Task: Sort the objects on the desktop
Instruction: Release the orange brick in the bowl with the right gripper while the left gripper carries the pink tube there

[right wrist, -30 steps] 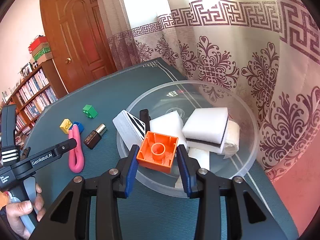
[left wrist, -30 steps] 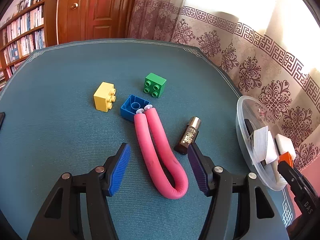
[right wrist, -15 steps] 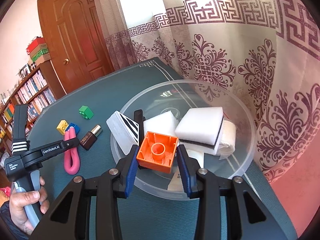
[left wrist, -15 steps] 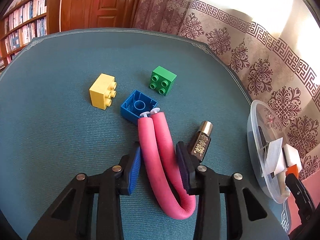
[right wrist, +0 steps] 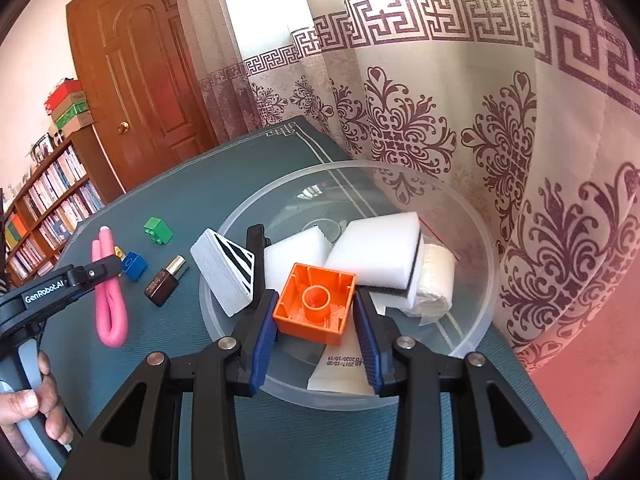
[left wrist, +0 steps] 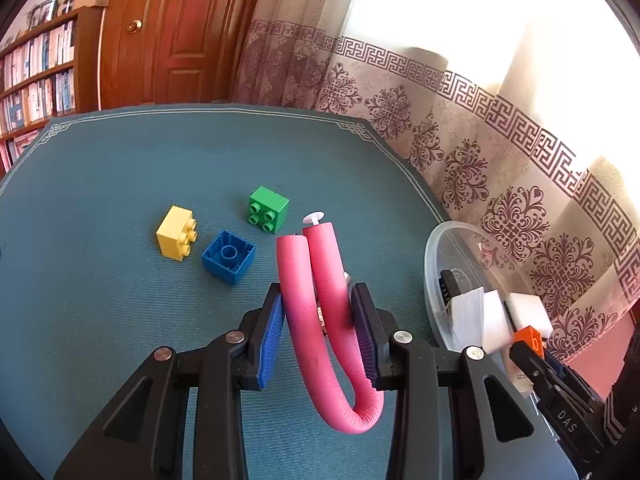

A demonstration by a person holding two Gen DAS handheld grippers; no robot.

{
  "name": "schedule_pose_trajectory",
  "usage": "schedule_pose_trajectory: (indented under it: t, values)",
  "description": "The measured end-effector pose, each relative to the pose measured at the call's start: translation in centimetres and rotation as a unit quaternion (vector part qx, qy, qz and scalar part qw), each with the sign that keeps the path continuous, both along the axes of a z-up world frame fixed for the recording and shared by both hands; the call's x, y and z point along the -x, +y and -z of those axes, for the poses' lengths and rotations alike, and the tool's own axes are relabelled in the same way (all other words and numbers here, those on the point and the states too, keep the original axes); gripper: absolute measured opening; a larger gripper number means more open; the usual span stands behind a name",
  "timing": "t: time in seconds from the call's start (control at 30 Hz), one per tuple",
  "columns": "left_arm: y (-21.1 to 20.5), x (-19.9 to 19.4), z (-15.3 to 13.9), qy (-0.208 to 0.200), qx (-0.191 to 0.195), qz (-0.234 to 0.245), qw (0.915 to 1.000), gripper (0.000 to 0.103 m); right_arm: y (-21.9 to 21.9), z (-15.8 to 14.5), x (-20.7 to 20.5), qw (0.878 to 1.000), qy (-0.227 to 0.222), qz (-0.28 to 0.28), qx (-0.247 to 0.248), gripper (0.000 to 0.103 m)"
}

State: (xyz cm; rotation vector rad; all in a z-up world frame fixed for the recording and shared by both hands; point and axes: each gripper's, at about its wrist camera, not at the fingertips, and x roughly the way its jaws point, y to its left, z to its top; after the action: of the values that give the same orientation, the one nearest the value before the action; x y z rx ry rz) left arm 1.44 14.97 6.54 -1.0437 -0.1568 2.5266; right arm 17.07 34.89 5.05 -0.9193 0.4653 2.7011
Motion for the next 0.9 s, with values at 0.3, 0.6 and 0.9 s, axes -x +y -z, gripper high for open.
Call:
schedule_pose_trajectory:
  t: [0.3, 0.6, 0.9]
  values:
    - [2.6, -0.3, -1.0, -0.002, -0.004, 0.03, 0.9995, 0.037, 1.3, 0.3, -0.2, 1.0, -0.003, 0.015, -0.001, 0.042]
    - [4.9, -0.9, -1.8, -0.009, -0.016, 0.066, 0.9976, 0.037, 2.5, 0.4, -0.3, 1.0, -0.004, 0.027, 0.005, 0.042]
    - [8.2, -1.6, -2.9, -0.001, -0.02, 0.106, 0.9942, 0.037, 3.4, 0.5, -0.5, 0.999, -0.004, 0.035, 0.007, 0.042]
